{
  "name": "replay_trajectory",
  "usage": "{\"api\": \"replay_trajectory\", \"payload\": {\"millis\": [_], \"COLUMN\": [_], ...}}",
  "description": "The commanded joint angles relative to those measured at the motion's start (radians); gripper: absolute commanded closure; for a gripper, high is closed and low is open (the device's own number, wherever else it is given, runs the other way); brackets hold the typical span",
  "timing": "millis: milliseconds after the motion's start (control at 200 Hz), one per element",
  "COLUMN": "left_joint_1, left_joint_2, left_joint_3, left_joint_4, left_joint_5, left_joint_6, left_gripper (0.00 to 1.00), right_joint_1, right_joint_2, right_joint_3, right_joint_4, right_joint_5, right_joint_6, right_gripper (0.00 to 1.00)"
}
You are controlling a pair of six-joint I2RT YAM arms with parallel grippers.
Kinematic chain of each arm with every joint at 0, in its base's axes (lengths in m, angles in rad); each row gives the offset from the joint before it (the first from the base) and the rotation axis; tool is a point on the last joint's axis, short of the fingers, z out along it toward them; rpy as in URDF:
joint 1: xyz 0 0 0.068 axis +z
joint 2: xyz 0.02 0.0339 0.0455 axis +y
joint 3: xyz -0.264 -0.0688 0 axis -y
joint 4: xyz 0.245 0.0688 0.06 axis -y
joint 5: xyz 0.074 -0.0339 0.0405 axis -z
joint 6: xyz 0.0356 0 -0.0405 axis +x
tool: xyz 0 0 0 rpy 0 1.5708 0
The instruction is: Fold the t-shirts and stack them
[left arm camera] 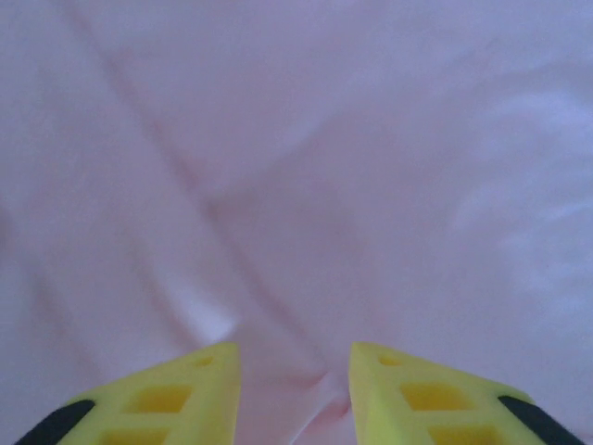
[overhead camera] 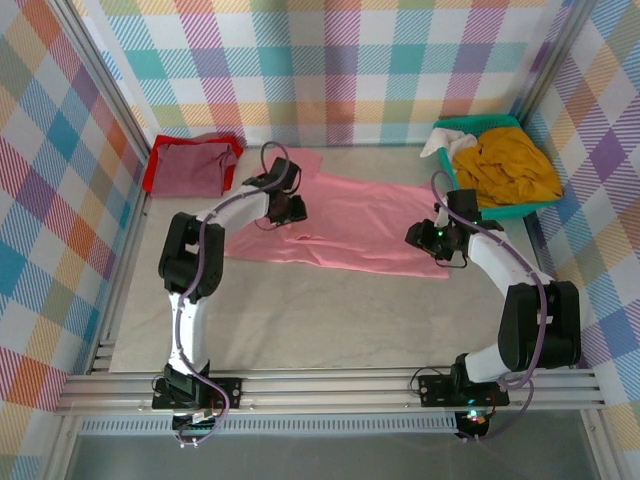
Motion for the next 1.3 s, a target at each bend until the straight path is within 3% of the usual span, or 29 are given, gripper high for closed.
{"api": "replay_trajectory", "payload": {"millis": [0,240,325,665,775,1015,1115,1295], "left_joint_1": [-0.005,-0.007,-0.007,-0.008,-0.008,-0.008,-0.008,-0.008], "left_joint_2": [-0.117,-0.083,-0.064,-0.018,-0.029,-0.056,-0.061,-0.08], "left_joint_3": [-0.084,-0.157,-0.153,-0.094,-0.097,-0.111,-0.12,-0.159], "left_joint_4": [0.068,0.115,0.138,0.116,0.127,0.129,0.127,0.144], "left_joint_5": [-0.027,-0.005,0.011,-0.009,-0.009,-0.022,-0.026,-0.025], "left_joint_6": [-0.05,-0.073,-0.072,-0.049,-0.048,-0.048,-0.053,-0.065], "left_gripper": [0.58,0.6,0.7,0.89,0.97,0.95,0.84,0.71], "right_joint_1": [0.019,0.047,0.055,0.067,0.142,0.279,0.305,0.305], "right_joint_2": [-0.031,-0.016,-0.009,-0.033,-0.054,-0.097,-0.069,-0.004], "right_joint_3": [-0.016,0.001,0.006,0.001,0.022,0.135,0.183,0.214], "right_joint_4": [0.026,0.044,0.042,0.042,0.018,0.023,0.01,-0.003], "right_joint_5": [-0.001,-0.001,0.0,0.008,0.095,0.072,0.119,0.131], "right_joint_6": [-0.043,-0.046,-0.045,-0.049,-0.132,-0.254,-0.266,-0.228], "right_gripper": [0.56,0.55,0.55,0.55,0.55,0.5,0.46,0.46]}}
